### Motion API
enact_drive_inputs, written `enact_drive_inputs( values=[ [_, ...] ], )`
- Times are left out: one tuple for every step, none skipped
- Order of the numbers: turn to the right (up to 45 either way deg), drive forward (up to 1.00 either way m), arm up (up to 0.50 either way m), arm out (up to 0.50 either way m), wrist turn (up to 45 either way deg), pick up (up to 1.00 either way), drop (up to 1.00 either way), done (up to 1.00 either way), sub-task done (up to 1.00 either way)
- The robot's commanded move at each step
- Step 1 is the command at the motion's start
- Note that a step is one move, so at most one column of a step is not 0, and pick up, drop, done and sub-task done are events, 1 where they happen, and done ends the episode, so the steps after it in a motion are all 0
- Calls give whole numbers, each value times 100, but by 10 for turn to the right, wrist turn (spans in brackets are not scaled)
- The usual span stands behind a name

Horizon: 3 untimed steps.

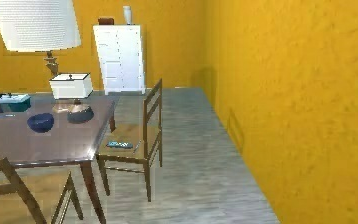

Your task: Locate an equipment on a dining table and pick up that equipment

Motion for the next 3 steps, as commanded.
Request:
enact_drive_inputs(
  values=[
    [0, 40, 0, 0, 0, 0, 0, 0, 0],
    [180, 0, 0, 0, 0, 0, 0, 0, 0],
    [0, 65, 0, 0, 0, 0, 0, 0, 0]
  ],
)
